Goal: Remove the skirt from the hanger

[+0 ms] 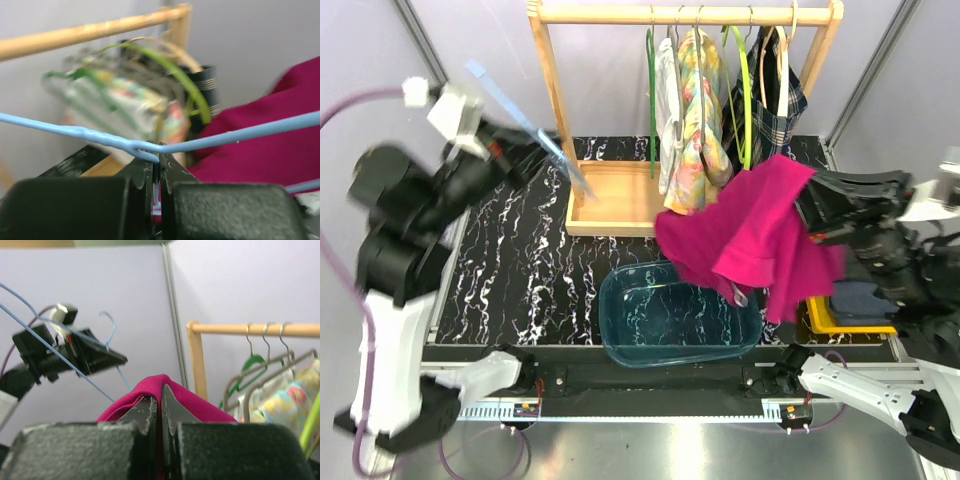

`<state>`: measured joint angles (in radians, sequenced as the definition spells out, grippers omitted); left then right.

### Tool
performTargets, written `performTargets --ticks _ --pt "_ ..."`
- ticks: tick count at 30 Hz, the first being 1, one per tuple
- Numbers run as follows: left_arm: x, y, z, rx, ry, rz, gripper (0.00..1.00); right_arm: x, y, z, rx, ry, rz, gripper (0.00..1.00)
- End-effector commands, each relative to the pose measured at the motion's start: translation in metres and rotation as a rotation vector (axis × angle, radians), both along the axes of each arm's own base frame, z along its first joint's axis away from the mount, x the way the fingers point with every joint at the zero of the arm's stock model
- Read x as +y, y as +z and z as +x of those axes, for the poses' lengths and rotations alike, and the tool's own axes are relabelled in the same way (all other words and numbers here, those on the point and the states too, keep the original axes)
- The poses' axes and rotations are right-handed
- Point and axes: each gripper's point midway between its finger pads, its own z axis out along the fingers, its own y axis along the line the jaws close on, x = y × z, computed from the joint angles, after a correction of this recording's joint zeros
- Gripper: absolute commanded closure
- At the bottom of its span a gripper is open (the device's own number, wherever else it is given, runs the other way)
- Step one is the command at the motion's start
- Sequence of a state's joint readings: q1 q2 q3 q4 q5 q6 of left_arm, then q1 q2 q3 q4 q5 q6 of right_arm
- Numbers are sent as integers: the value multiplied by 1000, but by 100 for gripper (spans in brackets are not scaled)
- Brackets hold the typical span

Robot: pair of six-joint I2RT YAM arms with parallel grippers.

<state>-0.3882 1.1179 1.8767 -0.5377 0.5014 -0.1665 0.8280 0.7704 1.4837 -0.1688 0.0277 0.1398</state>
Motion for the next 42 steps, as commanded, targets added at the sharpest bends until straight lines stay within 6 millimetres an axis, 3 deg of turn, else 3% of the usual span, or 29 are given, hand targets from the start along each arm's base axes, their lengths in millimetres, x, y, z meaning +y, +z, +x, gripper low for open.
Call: performTargets --ticks 1,3,4,5,6,7,9,10,11,12,14,18,19,20,22,23,26,30,36,40,42 --pt "95 1 -17 -154 464 71 100 0 30 -18 -88 67 57 100" --pt "122 -23 -16 -150 601 183 100 1 26 -16 -78 64 47 100" --pt "142 -55 -2 -77 717 256 100 1 26 -17 -76 67 48 100" --pt "156 -64 -8 -96 776 314 100 2 23 -15 -67 66 43 100" --pt "164 -79 -6 -81 815 361 100 2 22 -14 -64 65 39 100" --pt "175 -114 3 -18 875 444 100 4 20 -13 -60 65 34 100" --pt "190 -137 3 8 940 517 100 6 17 -12 -52 68 24 100" --pt "197 -163 8 61 976 579 100 7 17 -12 -51 70 21 100" --pt "201 -174 8 76 991 601 100 6 19 -14 -56 75 21 100" --pt "208 -197 13 127 1022 646 100 7 20 -14 -55 81 20 100" --pt "220 -215 18 176 1076 657 100 8 24 -18 -63 98 22 100" --pt "242 -271 34 346 1120 701 100 12 26 -19 -58 122 17 100" --pt "248 -279 36 385 1132 690 100 14 24 -18 -51 126 13 100" --pt "268 -293 39 468 1178 689 100 17 21 -16 -45 131 7 100" --pt "272 -310 44 550 1130 648 100 22 15 -14 -28 140 -2 100" --pt "286 -320 46 618 1140 634 100 24 12 -13 -16 150 -2 100" --pt "281 -347 53 729 1041 601 100 32 1 -6 13 155 -21 100" --pt "249 -374 60 843 833 549 100 48 -17 11 51 141 -71 100" --pt "250 -409 66 962 824 523 100 70 -64 30 158 150 -156 100" --pt "259 -417 80 968 889 451 100 79 -100 38 230 154 -197 100" --pt "264 -420 86 987 914 419 100 79 -107 38 247 155 -202 100"
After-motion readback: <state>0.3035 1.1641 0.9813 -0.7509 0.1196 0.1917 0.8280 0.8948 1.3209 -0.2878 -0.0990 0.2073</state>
